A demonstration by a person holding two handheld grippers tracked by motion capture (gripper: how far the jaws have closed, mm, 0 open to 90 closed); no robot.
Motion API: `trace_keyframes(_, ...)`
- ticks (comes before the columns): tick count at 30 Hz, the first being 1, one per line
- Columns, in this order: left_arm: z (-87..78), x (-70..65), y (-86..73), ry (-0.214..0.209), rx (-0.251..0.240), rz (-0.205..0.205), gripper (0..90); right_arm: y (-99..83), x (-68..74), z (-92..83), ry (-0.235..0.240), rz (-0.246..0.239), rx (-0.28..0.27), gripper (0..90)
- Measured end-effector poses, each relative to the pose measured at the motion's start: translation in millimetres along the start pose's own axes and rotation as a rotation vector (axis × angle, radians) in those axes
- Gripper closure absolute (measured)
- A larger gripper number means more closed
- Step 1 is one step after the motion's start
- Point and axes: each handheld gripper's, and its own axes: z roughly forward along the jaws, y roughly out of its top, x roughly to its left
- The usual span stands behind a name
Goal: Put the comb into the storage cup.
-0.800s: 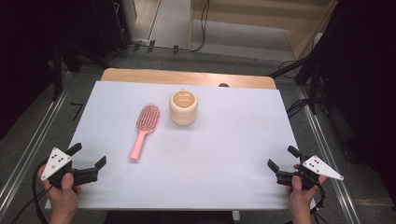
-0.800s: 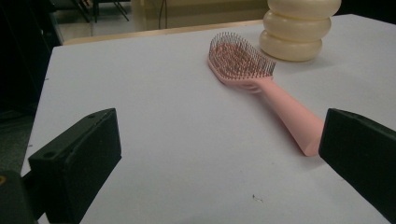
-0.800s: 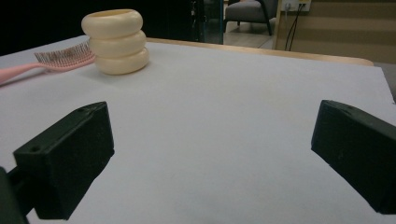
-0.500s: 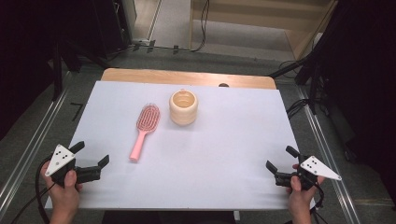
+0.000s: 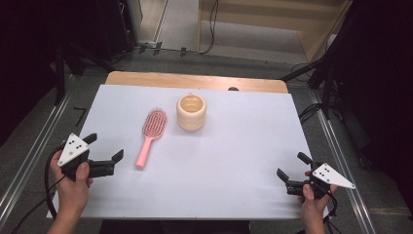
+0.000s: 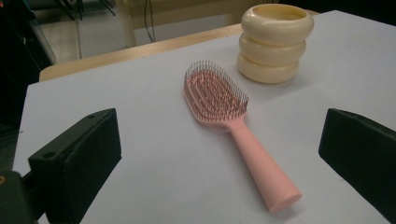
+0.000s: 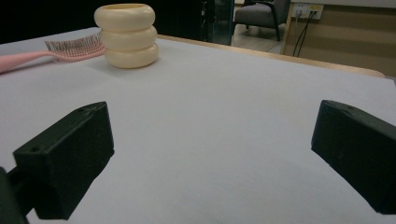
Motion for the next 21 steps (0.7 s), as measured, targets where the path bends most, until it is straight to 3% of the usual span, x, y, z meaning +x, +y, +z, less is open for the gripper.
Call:
trace_keyframes(9, 12.9, -4.9, 21.0, -0.021, 0.008, -0.002, 0.0, -0.3, -0.7, -0.5, 0.005, 0.005, -0.004, 0.0)
trace_keyframes(21, 37.9, -10.5, 38.2, -0.069, 0.072, -0.006, 0.0, -0.4, -0.6, -0.8, 0.001, 0.017, -0.003, 0.0)
